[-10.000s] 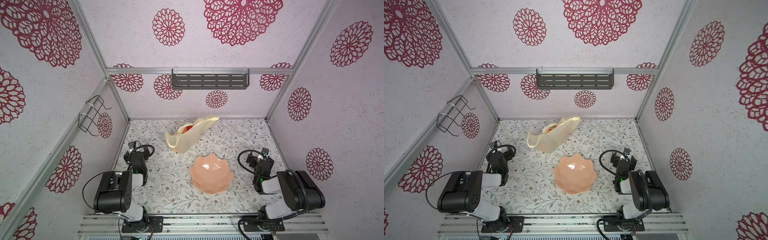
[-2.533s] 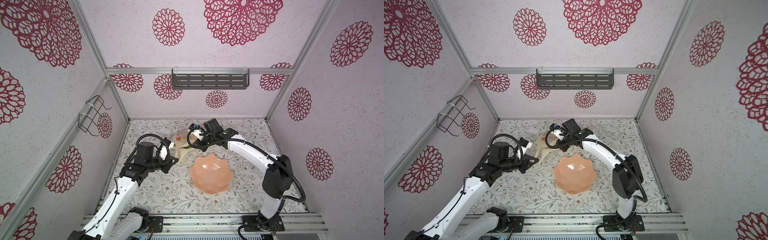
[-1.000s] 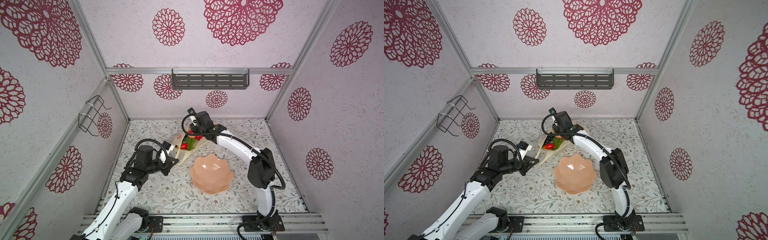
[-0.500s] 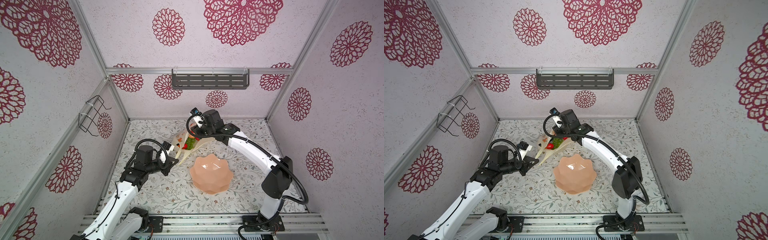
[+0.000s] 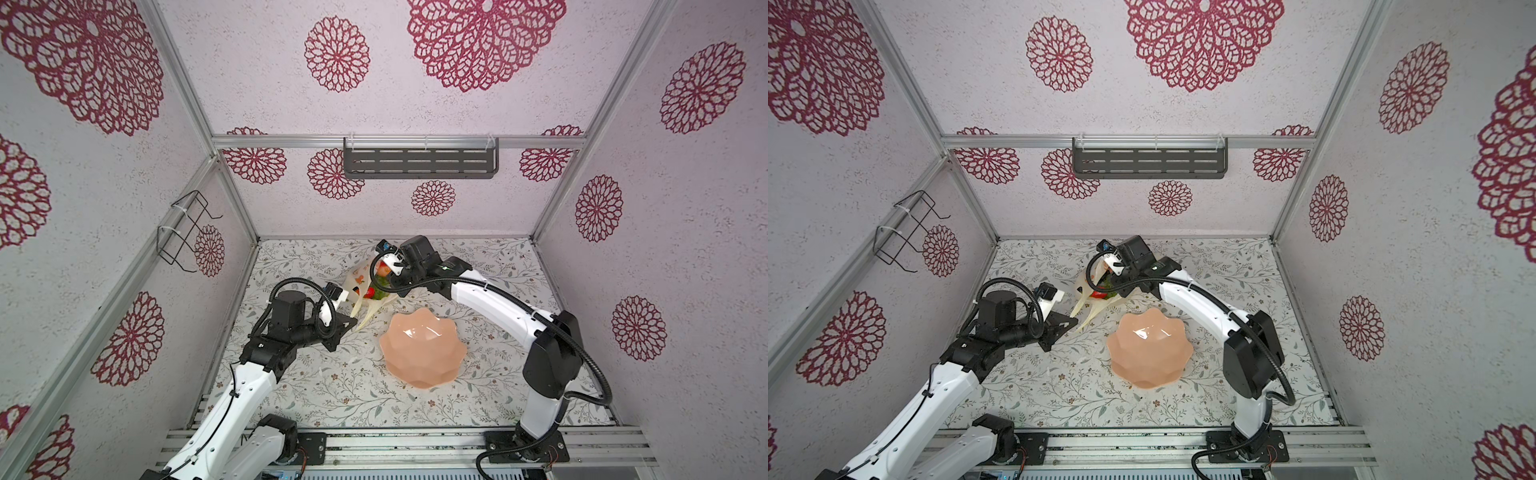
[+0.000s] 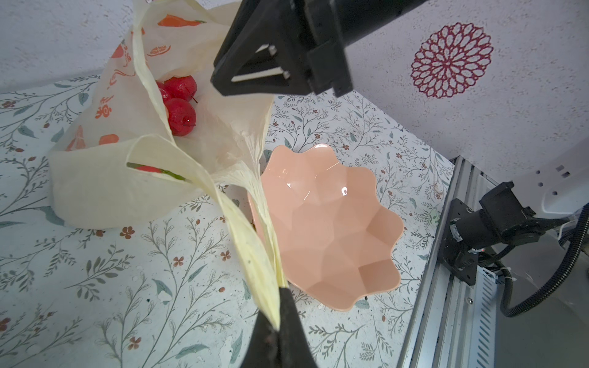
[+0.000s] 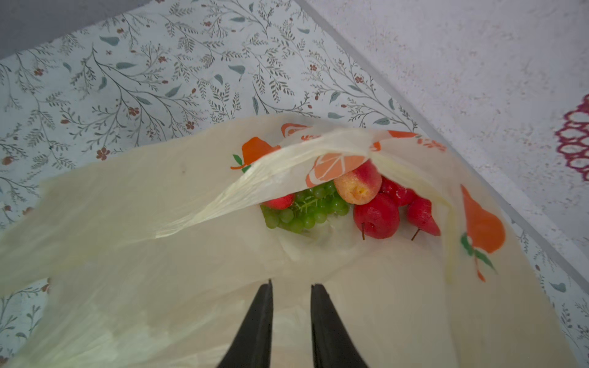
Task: Take fruits out of the plastic bag
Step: Adjust the plastic bag at the center of the board.
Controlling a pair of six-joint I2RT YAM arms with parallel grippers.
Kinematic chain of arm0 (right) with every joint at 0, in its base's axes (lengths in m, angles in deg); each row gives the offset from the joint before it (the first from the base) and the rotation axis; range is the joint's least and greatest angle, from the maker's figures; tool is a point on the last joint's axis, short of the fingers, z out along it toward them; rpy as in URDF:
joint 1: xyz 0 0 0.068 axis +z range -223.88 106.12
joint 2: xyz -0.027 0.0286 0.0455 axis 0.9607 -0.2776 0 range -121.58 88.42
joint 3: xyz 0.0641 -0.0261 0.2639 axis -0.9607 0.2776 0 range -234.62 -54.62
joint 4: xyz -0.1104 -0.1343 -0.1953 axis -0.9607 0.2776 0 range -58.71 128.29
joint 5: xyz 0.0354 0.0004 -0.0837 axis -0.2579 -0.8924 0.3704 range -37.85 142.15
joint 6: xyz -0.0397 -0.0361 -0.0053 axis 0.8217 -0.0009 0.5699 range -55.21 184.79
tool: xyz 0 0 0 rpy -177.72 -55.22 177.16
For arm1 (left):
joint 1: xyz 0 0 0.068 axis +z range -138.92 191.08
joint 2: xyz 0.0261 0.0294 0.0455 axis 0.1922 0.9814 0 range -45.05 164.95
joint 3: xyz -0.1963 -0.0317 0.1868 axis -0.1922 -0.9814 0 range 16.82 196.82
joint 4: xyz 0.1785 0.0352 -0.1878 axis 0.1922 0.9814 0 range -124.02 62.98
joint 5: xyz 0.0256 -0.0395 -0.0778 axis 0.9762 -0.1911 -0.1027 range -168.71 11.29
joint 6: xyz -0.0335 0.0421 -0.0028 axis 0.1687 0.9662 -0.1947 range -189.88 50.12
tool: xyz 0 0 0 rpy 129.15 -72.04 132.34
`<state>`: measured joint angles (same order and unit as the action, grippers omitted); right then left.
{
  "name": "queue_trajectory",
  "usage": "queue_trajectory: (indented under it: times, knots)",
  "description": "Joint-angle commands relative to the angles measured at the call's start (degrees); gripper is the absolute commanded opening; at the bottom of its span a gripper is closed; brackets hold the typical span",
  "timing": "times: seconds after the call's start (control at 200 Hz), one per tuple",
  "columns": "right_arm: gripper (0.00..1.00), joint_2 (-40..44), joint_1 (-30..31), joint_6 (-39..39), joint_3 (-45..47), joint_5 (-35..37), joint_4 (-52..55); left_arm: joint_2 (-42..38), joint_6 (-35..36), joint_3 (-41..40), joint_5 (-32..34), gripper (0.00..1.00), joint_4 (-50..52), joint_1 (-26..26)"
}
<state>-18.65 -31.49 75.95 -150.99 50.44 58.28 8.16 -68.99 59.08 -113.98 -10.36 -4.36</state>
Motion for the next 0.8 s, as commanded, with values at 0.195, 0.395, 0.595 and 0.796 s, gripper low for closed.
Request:
queue_trajectory:
  times: [0.195,0.395,0.595,0.796]
  knots:
    - [0.33,-11.03,0.16,1.24,-11.04,2.63,-6.96,-0.37,0.88,-0.16,-0.57,0.0,-0.27,0.4]
    - [0.44,-19.57,-0.61,-4.87,-24.75,8.41,-8.79,-1.04,0.65,-0.42,-0.64,0.0,0.07,0.41]
    - [0.64,-26.51,-3.2,-10.49,-39.06,15.94,-5.3,-2.01,0.8,-0.51,1.7,0.0,0.24,0.41]
    - [0.69,-26.8,-5.34,-11.69,-40.73,21.09,-2.37,-3.23,-0.41,0.27,13.26,0.0,0.51,0.42]
